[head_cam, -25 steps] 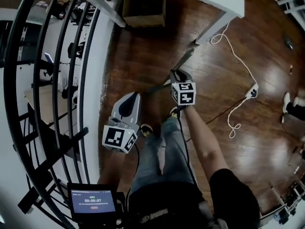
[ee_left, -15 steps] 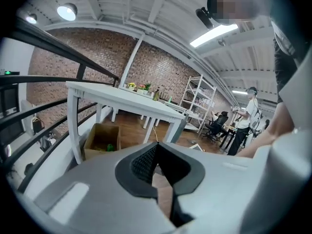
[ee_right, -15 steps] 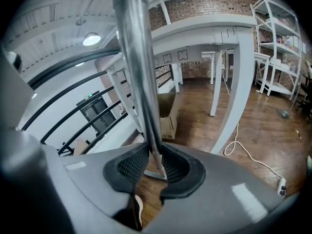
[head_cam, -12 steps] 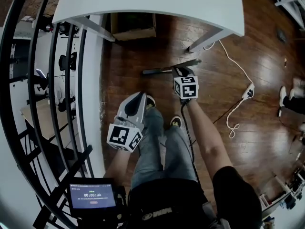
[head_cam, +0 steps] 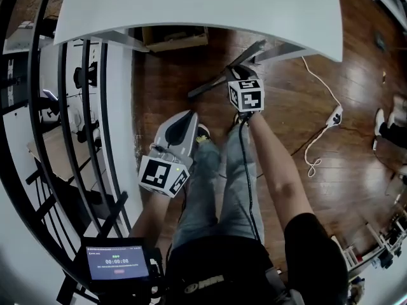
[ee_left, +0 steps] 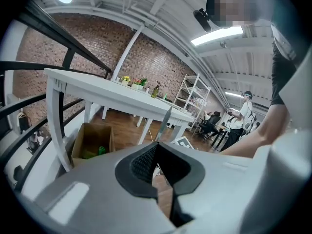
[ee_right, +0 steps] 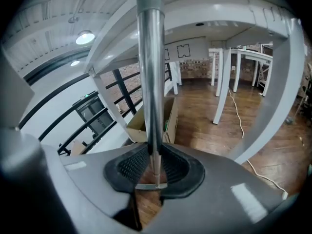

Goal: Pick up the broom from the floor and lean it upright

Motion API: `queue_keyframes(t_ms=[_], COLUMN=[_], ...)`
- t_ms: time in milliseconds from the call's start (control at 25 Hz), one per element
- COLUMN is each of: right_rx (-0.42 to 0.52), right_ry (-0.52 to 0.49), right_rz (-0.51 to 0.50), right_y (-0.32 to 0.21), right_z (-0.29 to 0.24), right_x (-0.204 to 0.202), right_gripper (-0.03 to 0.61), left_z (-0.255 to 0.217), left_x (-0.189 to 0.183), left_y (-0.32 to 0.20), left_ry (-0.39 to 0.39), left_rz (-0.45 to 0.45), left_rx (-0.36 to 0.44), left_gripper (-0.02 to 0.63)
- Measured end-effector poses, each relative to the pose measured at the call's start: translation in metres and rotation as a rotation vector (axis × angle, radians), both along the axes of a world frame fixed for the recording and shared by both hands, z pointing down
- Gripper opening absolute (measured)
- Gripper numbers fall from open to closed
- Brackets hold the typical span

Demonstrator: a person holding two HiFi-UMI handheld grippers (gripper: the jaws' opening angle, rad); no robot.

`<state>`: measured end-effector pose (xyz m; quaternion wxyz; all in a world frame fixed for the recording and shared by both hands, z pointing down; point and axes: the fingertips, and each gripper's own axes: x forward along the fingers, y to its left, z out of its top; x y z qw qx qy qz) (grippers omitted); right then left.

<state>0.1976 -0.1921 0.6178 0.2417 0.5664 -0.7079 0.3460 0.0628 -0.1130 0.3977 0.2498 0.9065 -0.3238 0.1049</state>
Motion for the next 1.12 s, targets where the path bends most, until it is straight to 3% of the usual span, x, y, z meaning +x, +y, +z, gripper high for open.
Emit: queue_keyframes(t_ms=[560,720,1120], right_rx=[0.067,0.089,0.147], right_ry=[0.013,-0.021,-0.056], right_rz=[-0.044,-0.069,-0.072], right_y=[-0.018,-0.02,-0.014], right_z=[0.004,-0.001,-0.015], right_x=[-0.019,-0.025,-0.024], right_gripper=[0.094,0.146,0.181], left_z=[0.002,0.003,0.004], left_x=[-0.008,-0.012,-0.005], left_y=[0.002,-0.004,-0.007], left_ry=[-0.036,-0.044,-0.065], left_rz=[-0.011,-0.015,0.0], left_rx=[-0.001,0.006,0.017], left_gripper=[0.011,0.011,0.011])
